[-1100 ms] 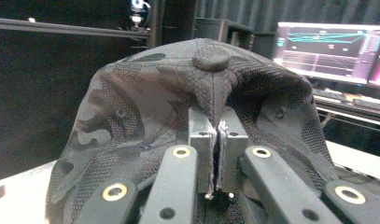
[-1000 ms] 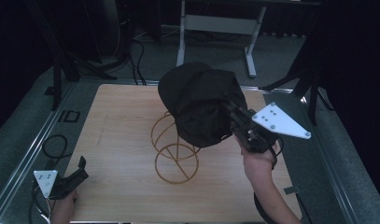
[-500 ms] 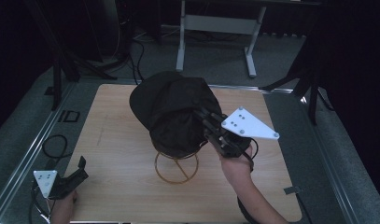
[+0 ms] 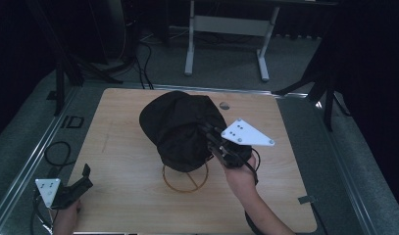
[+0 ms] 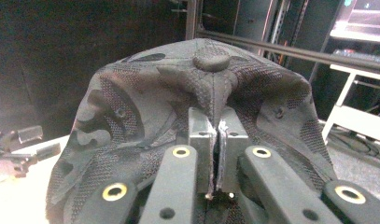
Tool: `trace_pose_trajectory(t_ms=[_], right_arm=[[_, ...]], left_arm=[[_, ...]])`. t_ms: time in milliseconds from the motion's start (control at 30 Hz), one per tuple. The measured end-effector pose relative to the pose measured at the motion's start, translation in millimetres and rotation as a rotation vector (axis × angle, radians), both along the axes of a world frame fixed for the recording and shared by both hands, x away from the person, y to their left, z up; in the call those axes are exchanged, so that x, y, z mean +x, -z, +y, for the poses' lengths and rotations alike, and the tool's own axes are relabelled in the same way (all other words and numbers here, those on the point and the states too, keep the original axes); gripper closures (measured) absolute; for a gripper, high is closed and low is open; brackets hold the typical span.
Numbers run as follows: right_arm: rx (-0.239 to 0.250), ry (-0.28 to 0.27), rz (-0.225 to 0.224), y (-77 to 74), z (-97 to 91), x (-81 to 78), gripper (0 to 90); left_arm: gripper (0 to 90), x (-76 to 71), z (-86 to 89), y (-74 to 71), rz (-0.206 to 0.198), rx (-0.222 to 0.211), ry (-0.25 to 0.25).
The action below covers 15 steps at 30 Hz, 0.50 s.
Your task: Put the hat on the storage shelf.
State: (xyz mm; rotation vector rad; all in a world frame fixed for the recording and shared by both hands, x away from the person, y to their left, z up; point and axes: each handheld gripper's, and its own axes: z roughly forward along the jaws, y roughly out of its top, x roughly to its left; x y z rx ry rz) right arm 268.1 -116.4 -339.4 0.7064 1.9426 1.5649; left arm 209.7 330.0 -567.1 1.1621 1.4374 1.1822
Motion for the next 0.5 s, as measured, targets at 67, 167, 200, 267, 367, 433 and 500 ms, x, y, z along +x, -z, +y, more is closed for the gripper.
trace_pose_trajectory(t_ms=[67,167,200,267,367,433,500], right_arm=[[-0.001,-0.002,0.014,4.7,0.4,2.2,86.8],[-0.002,-0.004,0.029,8.8,1.0,4.4,86.8],[-0.005,-0.004,0.034,10.6,1.5,5.6,86.8],[-0.007,-0.008,0.055,16.2,2.4,7.7,86.7],[-0.015,-0.011,0.071,23.7,3.4,8.8,86.7],[-0.011,-0.015,0.084,28.6,3.7,9.5,86.6],[-0.011,-0.021,0.09,32.0,3.7,9.8,86.4]], left_arm=[[0.5,0.1,-0.1,0.0,-0.001,0.0,-0.001],[0.5,0.0,0.0,-0.1,0.002,0.002,0.001],[0.5,0.0,0.0,-0.1,0.002,0.003,0.001],[0.5,-0.1,0.0,0.0,0.0,0.003,0.001],[0.5,-0.1,0.0,0.0,0.0,0.003,0.002],[0.5,-0.2,-0.1,0.0,0.0,0.004,0.003],[0.5,-0.2,-0.1,0.0,-0.002,0.002,0.002]])
